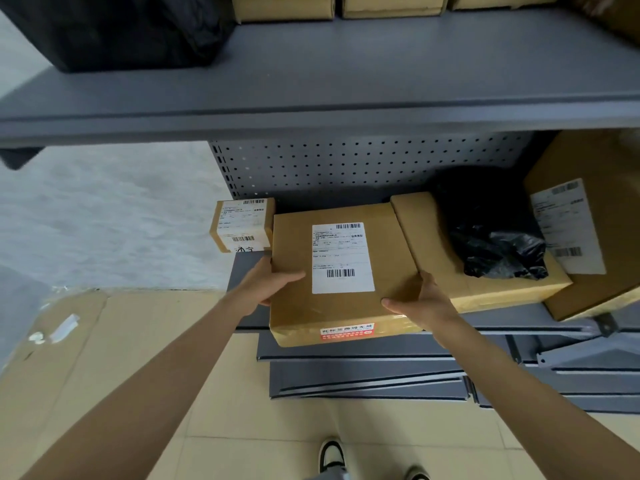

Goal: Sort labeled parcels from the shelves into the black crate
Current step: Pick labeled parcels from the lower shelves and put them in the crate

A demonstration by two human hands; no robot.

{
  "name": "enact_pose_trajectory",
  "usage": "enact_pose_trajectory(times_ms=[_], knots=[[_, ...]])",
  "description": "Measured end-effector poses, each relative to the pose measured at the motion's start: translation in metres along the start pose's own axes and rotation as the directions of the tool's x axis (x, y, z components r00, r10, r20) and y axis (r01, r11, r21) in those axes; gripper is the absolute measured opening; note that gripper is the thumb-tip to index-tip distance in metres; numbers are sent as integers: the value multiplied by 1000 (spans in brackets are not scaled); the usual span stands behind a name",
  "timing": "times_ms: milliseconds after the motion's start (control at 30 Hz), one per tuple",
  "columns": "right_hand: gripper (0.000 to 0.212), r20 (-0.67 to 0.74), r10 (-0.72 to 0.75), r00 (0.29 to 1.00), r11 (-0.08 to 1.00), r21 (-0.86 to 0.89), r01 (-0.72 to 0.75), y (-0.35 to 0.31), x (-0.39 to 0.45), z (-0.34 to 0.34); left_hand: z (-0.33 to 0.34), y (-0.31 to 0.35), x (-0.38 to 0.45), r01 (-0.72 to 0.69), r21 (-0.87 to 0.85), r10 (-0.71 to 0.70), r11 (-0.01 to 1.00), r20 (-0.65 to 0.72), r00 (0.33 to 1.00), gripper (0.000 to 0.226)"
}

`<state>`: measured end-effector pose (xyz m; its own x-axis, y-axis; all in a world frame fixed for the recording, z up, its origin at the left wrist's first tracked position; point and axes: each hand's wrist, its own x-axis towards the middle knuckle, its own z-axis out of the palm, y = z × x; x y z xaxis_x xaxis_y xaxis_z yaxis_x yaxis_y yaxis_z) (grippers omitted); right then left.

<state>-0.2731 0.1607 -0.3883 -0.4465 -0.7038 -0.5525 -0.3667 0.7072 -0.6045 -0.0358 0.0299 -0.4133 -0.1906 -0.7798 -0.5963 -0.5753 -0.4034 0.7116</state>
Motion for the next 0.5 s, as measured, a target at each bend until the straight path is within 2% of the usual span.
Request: enact_pose_trajectory(times_ms=[300,500], knots=[[88,-45,-97,994,989,103,102,3,-26,-7,-10,9,-34,-165,-150,152,975,-95,984,80],[94,-131,-173,976,970,151,192,3,-27,-5,-12,13,-39,-263,-168,239,950,-146,960,81]])
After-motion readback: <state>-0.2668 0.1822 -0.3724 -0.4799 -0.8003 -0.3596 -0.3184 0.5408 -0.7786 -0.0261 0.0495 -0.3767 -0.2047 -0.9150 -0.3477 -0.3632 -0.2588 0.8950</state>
